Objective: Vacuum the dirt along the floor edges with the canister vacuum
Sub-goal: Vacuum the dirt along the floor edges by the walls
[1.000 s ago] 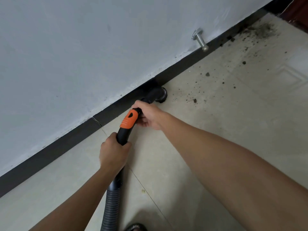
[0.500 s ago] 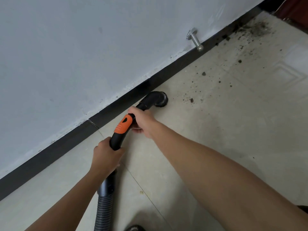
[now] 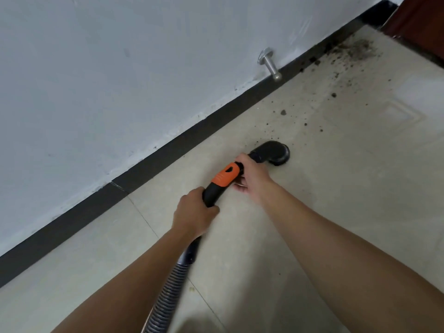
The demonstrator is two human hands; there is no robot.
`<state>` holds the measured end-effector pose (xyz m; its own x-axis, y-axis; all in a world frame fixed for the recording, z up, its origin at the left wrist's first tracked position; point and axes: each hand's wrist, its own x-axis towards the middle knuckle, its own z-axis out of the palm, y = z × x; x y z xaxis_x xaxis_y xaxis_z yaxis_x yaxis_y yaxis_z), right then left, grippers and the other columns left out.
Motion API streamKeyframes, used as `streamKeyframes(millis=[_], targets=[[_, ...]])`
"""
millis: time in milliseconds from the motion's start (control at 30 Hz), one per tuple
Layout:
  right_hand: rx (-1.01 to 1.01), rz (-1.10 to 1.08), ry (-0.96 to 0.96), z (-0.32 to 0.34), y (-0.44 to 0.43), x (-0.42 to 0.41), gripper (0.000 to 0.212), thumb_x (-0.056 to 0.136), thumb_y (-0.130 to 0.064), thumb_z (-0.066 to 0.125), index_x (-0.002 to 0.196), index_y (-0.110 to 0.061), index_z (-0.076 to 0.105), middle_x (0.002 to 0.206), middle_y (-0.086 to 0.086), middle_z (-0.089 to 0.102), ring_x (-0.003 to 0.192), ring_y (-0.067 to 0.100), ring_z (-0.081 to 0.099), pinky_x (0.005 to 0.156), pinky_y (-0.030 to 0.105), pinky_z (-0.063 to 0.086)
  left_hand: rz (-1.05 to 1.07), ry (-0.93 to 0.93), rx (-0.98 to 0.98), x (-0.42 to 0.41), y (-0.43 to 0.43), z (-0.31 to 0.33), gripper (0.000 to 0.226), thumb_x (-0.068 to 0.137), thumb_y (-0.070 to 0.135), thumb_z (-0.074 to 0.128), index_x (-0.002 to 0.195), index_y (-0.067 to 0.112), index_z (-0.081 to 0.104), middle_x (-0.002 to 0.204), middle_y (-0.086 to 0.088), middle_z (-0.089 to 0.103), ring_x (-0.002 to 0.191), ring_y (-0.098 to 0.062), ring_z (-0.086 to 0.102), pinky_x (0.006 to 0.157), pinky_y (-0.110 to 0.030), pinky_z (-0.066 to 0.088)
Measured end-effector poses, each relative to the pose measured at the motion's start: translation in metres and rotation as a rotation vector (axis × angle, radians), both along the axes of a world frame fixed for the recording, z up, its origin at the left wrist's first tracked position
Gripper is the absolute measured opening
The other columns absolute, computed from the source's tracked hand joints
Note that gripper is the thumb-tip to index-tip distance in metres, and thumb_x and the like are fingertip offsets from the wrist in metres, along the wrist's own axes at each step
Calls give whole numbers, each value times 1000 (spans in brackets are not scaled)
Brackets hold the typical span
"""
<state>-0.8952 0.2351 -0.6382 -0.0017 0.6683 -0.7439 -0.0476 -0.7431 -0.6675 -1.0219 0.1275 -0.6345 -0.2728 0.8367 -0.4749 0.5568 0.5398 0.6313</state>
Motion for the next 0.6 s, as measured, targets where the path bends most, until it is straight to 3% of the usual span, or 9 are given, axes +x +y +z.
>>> streamKeyframes(millis=[100,233,467,600], targets=[[-11,181,63,9,7,-53,27,85,-26,64,107,-12,54,92,8,63,80,21,64,57,30,52,156,39,4,-34,-10,2,13,77,15,65,86,15,55,72,-14,65,56,-31,66,57,-43,59],[-7,370,103,11,-3,-106,43,84,-31,65,120,-9,56,98,12,64,79,24,64,53,26,50,303,59,-5,-67,-32,9,15,80,12,66,91,12,57,74,-16,65,52,-27,65,48,-30,53],[-76,287,236,7,-16,-63,15,88,-26,60,96,-15,53,84,8,64,78,20,64,65,32,52,107,182,31,-45,-52,17,17,77,21,66,87,15,53,72,-8,61,64,-26,60,62,-41,55],[-145,202,469,15,-31,-74,21,87,-17,56,106,-13,48,80,8,69,78,24,70,75,38,53,85,-248,-88,-64,-69,41,19,78,8,69,90,10,54,63,-16,64,52,-25,62,56,-38,57]])
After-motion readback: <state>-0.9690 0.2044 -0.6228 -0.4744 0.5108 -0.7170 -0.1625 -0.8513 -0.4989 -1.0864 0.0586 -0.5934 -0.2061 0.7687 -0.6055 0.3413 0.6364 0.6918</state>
